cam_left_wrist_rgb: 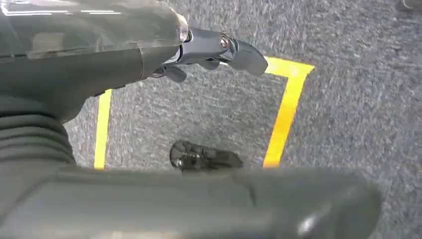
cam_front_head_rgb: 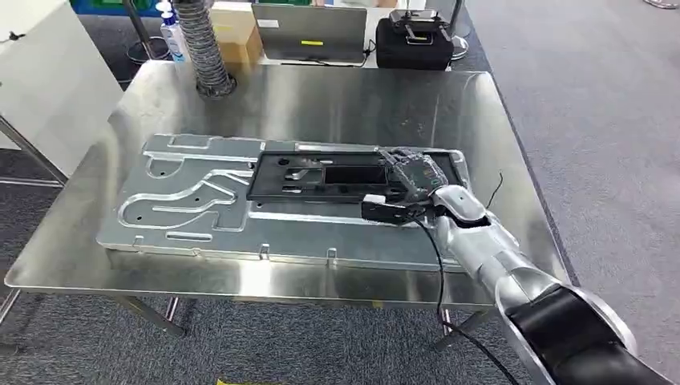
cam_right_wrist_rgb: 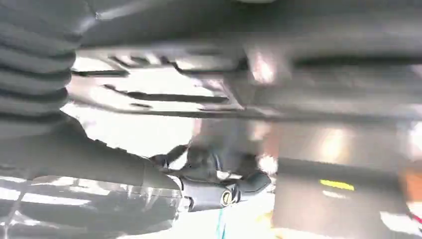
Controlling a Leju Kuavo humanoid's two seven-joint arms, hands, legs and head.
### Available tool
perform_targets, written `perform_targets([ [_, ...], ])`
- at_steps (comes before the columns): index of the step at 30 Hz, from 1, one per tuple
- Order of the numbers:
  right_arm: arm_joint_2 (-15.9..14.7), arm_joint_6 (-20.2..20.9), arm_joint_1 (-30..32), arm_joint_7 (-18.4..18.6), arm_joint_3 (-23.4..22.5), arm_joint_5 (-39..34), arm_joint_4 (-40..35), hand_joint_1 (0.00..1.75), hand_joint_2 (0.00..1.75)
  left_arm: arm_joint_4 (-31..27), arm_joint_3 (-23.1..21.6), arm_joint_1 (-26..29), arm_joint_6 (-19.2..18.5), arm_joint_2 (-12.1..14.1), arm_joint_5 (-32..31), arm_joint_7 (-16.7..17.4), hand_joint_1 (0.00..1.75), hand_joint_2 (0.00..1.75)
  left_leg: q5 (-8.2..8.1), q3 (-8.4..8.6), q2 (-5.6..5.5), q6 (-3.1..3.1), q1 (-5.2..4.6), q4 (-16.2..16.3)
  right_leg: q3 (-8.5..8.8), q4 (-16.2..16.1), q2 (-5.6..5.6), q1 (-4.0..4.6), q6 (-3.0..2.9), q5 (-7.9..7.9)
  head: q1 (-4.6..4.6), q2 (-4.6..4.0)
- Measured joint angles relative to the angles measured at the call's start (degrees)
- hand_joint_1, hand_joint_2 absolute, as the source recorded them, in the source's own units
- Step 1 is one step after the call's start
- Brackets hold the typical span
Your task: Take the parts from the cabinet and place them on the table.
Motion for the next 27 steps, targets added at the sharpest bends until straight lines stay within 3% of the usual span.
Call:
perform_targets([
  [3, 0.11, 5.94, 1.01, -13.71, -5.33, -14.11, -3.46, 0.0, 0.0, 0.0, 0.0, 0.32, -0.31, -0.02, 0.0, -0.37, 0.0, 0.0, 0.18, -0.29, 0.03, -0.97, -0.12, -0.12, 0.16, -1.01, 0.08, 0.54, -0.46, -0.57, 0.0, 0.0],
  [5, 0.11, 10.53, 2.12, -18.69, -8.14, -22.03, -6.55, 0.0, 0.0, 0.0, 0.0, 0.41, -0.48, -0.02, 0.0, -0.5, 0.0, 0.0, -0.27, -0.4, 0.12, -1.65, -0.02, 0.42, 0.68, -1.95, -0.11, 0.07, -1.26, -0.03, 0.0, 0.0],
  [6, 0.11, 12.98, 2.8, -19.34, -9.11, -25.6, -8.67, 0.0, 0.0, 0.0, 0.0, 0.36, -0.61, 0.0, -0.02, -0.55, 0.0, 0.0, -1.67, -0.98, 0.62, -1.99, -0.04, 2.15, 0.88, -2.14, -0.29, 0.13, -1.5, 0.02, 0.0, 0.0],
  [8, -0.31, 17.74, 4.42, -19.49, -10.58, -33.39, -13.37, 0.0, 0.0, 0.0, 0.0, 0.4, -1.03, -0.02, 0.02, -0.55, 0.0, 0.0, -6.52, -4.78, 1.01, -2.53, 0.13, 10.68, 0.95, -2.12, -0.36, 0.32, -1.9, -0.04, 0.0, 0.0],
  [9, -0.68, 19.56, 5.77, -19.51, -10.77, -37.3, -16.43, 0.0, 0.0, 0.0, 0.0, 0.51, -1.14, -0.02, 0.11, -0.55, 0.0, 0.0, -8.21, -6.74, 1.05, -2.72, 0.21, 14.92, 0.95, -2.11, -0.36, 0.39, -1.96, -0.08, 0.0, 0.0],
  [10, -0.98, 20.83, 7.08, -19.51, -10.88, -40.76, -19.57, 0.0, 0.0, 0.0, 0.0, 0.64, -1.22, -0.02, 0.18, -0.55, 0.0, 0.0, -8.78, -7.94, 1.08, -2.87, 0.26, 17.56, 0.94, -2.04, -0.34, 0.42, -1.98, -0.1, 0.0, 0.0],
  [11, -1.07, 21.59, 8.47, -19.51, -11.03, -43.7, -22.71, 0.0, 0.0, 0.0, 0.0, 0.79, -1.25, 0.0, 0.39, -0.55, 0.0, 0.0, -7.95, -7.78, 1.1, -2.97, 0.31, 17.34, 0.98, -1.99, -0.2, 0.4, -1.94, -0.14, 0.0, 0.0],
  [12, -1.11, 22.08, 9.64, -19.51, -11.29, -46.12, -26.24, 0.0, 0.0, 0.0, 0.0, 0.87, -1.25, 0.02, 0.59, -0.55, 0.0, 0.0, -6.08, -6.31, 1.12, -3.02, 0.43, 14.43, 1.01, -1.9, 0.05, 0.34, -1.88, -0.21, 0.0, 0.0],
  [14, -1.11, 23.09, 12.11, -19.53, -11.95, -50.26, -33.14, 0.0, 0.0, 0.0, 0.04, 0.9, -1.25, 0.13, 0.88, -0.61, 0.0, 0.0, -1.39, -1.03, 1.05, -2.99, 0.71, 4.27, 1.11, -1.45, 0.49, 0.19, -1.41, -0.57, 0.0, 0.0],
  [15, -1.16, 23.14, 13.58, -19.53, -12.74, -52.53, -38.14, 0.0, 0.0, 0.0, 0.09, 1.02, -1.31, 0.13, 1.07, -0.68, 0.0, 0.0, -1.47, 0.61, 0.66, -2.83, 0.79, 1.04, 0.95, -1.16, 0.64, 0.32, -1.04, -0.88, 0.0, 0.0],
  [16, -1.14, 22.78, 14.83, -19.53, -13.57, -53.83, -42.05, 0.0, 0.0, 0.0, 0.2, 1.17, -1.31, 0.13, 1.4, -0.68, 0.0, 0.0, -1.41, 0.84, 0.69, -2.07, 0.45, 0.81, 0.84, -0.89, 0.93, 0.49, -0.79, -0.99, 0.0, 0.0],
  [18, -0.83, 21.64, 18.14, -19.53, -16.05, -54.6, -50.6, 0.0, 0.0, 0.0, 0.48, 1.59, -1.31, 0.2, 2.16, -0.85, 0.0, 0.0, -1.56, 0.82, 0.97, -1.31, 0.31, 0.93, 0.88, -1.12, 1.06, 0.37, -0.35, -0.91, 0.0, 0.0],
  [20, -0.06, 16.21, 21.21, -19.53, -19.52, -50.87, -57.13, 0.0, 0.0, 0.0, 0.92, 1.85, -1.49, 0.22, 3.48, -1.25, 0.0, 0.0, -1.2, 1.13, 1.18, -0.38, 0.55, 0.26, 0.96, -1.01, 1.09, 0.26, 0.43, -1.33, 0.0, 0.0],
  [21, 0.46, 12.91, 22.65, -19.53, -21.71, -48.77, -59.93, 0.0, 0.0, 0.0, 1.37, 1.89, -1.7, 0.22, 4.21, -1.72, 0.0, 0.0, -1.18, 1.27, 1.33, -0.06, 0.53, 0.12, 0.55, 0.34, 1.19, 0.14, 0.63, -2.35, 0.0, 0.0],
  [24, 2.18, 2.65, 27.69, -19.53, -28.02, -41.73, -66.48, 0.0, 0.0, 0.0, 2.56, 2.15, -2.71, 0.22, 5.49, -3.08, 0.0, 0.0, -1.36, 1.27, 1.57, 0.44, 0.36, 0.12, -5.59, 12.84, 1.4, 0.11, 1.14, -8.63, 0.0, 0.0],
  [25, 2.66, -0.03, 29.82, -19.53, -29.9, -40.05, -67.99, 0.0, 0.0, 0.0, 2.88, 2.28, -3.08, 0.22, 5.53, -3.28, 0.0, 0.0, -1.41, 1.27, 1.64, 0.5, 0.27, 0.13, -7.28, 16.02, 1.43, 0.12, 1.17, -9.43, 0.0, 0.0],
  [26, 3.06, -2.86, 32.31, -19.53, -31.63, -38.37, -69.38, 0.0, 0.0, 0.0, 3.17, 2.41, -3.35, 0.22, 5.53, -3.43, 0.0, 0.0, -1.38, 1.32, 1.69, 0.51, 0.2, 0.14, -7.68, 16.53, 1.43, 0.12, 1.08, -8.86, 0.0, 0.0],
  [27, 3.45, -5.9, 34.87, -19.53, -33.4, -36.86, -70.98, 0.0, 0.0, 0.0, 3.32, 2.53, -3.61, 0.22, 5.53, -3.52, 0.0, 0.0, -1.34, 1.34, 1.74, 0.55, 0.11, 0.17, -6.48, 13.93, 1.43, 0.15, 0.9, -7.07, 0.0, 0.0],
])
